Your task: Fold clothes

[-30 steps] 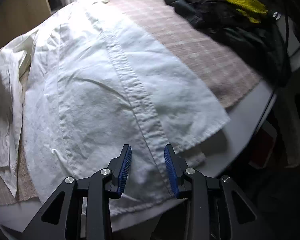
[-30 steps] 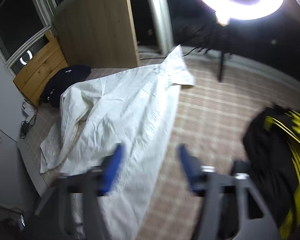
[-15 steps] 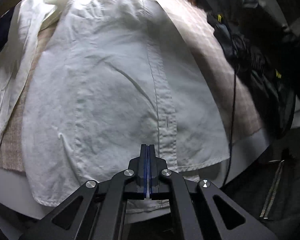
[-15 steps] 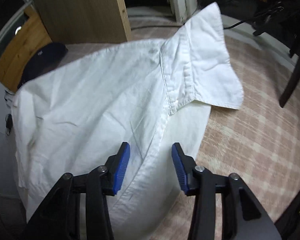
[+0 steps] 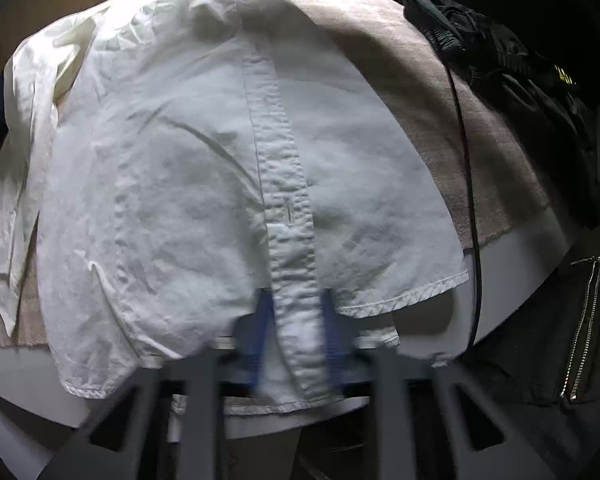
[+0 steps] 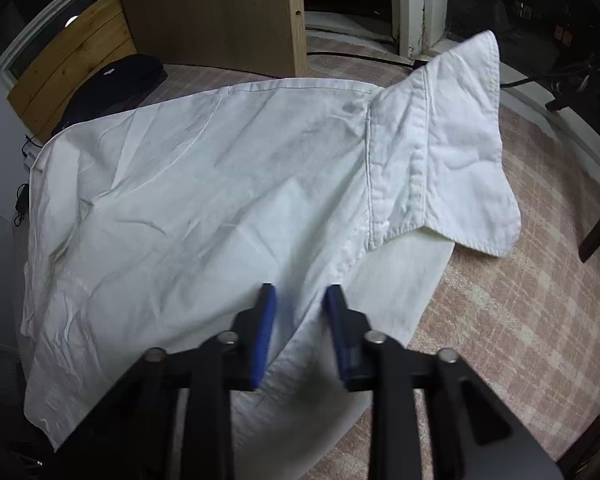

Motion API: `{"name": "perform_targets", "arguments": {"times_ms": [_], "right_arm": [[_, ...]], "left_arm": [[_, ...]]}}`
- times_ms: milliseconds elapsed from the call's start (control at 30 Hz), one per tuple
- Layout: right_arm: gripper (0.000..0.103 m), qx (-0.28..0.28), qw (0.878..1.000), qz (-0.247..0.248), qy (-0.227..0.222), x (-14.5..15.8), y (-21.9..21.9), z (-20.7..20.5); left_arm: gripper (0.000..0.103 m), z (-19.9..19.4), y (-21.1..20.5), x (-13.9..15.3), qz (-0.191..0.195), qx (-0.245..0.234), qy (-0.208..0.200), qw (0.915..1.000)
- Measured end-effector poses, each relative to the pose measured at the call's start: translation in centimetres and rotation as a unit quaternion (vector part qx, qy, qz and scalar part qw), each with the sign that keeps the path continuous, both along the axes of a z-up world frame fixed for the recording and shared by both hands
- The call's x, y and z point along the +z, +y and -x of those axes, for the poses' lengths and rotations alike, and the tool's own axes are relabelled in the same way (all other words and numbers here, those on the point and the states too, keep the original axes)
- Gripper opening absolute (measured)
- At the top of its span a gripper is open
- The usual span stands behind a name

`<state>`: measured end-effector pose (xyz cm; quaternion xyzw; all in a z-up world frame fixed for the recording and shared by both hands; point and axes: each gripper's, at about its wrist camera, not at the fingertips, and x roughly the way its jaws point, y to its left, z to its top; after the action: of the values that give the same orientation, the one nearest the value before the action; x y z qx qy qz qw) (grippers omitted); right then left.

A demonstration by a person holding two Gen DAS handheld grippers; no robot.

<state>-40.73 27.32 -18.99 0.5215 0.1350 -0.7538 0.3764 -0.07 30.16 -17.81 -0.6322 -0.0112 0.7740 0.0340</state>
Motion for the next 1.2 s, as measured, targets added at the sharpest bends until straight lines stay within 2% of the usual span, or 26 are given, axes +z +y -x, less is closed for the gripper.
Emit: {"name": "perform_targets", "arguments": {"times_ms": [33, 67, 200, 400, 533, 600, 700, 767, 867, 933, 967, 1000, 1033, 1067, 1167, 1200], "right_arm": [[0.009, 0.001, 1.0, 0.002, 0.002, 0.0, 0.1, -0.1], [0.006, -0.002, 1.0, 0.012, -0.002, 0.2, 0.4, 0.1], [0.004, -0.014, 0.998, 0.057, -0.009, 2.1, 1.4, 0.7], [0.004, -0.003, 0.999, 0.048, 0.019, 4.0, 1.9, 1.4], [0.004, -0.003, 0.999, 0.022, 0.049, 4.4, 1.1, 3.0], [0.004, -0.004, 0.999, 0.021, 0.049, 4.5, 1.6, 3.6], [0.004, -0.001, 0.999, 0.008, 0.043, 3.4, 1.2, 3.7], [0.004, 0.004, 0.999, -0.006, 0.044, 2.5, 0.7, 3.5], [0.004, 0.002, 0.999, 0.006, 0.036, 2.3, 0.7, 3.2], [0.004, 0.002, 0.999, 0.01, 0.032, 2.5, 0.7, 3.2], [0.004, 0.002, 0.999, 0.009, 0.031, 2.6, 0.6, 3.3], [0.004, 0.003, 0.999, 0.007, 0.032, 2.6, 0.4, 3.3], [0.004, 0.004, 0.999, 0.005, 0.033, 2.6, 0.3, 3.3], [0.004, 0.005, 0.999, 0.002, 0.035, 2.7, 0.2, 3.2], [0.004, 0.005, 0.999, -0.005, 0.038, 2.7, 0.0, 2.9], [0.004, 0.005, 0.999, -0.005, 0.037, 2.7, 0.1, 2.8]], "left_arm": [[0.005, -0.1, -0.3, 0.2, -0.009, 0.007, 0.001, 0.9999], [0.004, -0.2, -0.7, 0.4, -0.02, 0.013, 0.002, 0.9997], [0.003, -0.8, -2.1, 2.3, -0.08, 0.04, 0.019, 0.9958], [0.003, -0.7, -3.1, 6.0, -0.146, 0.061, 0.059, 0.9857], [0.003, 1.5, -0.3, 5.2, -0.142, 0.026, 0.052, 0.9882], [0.003, 2.3, 0.9, 4.5, -0.13, 0.014, 0.044, 0.9904], [0.006, 2.9, 1.6, 2.9, -0.13, 0.015, 0.01, 0.9913], [0.006, 1.8, 0.8, 3.2, -0.125, 0.013, 0.004, 0.992], [0.005, 0.1, -1.2, 4.0, -0.114, 0.016, 0.003, 0.9934], [0.003, -0.1, -1.3, 3.8, -0.12, 0.02, 0.001, 0.9926], [0.013, -0.2, -1.2, 3.6, -0.124, 0.021, -0.001, 0.9921], [0.03, -0.2, -0.9, 3.1, -0.128, 0.026, -0.005, 0.9915], [0.037, -0.3, -0.5, 2.6, -0.134, 0.027, -0.011, 0.9906], [0.041, -0.1, 0.5, 2.1, -0.135, 0.02, -0.015, 0.9905], [0.041, 0.6, 3.4, 0.6, -0.125, -0.007, -0.02, 0.9919], [0.038, 0.7, 3.6, 0.2, -0.12, -0.011, -0.023, 0.9924]]}}
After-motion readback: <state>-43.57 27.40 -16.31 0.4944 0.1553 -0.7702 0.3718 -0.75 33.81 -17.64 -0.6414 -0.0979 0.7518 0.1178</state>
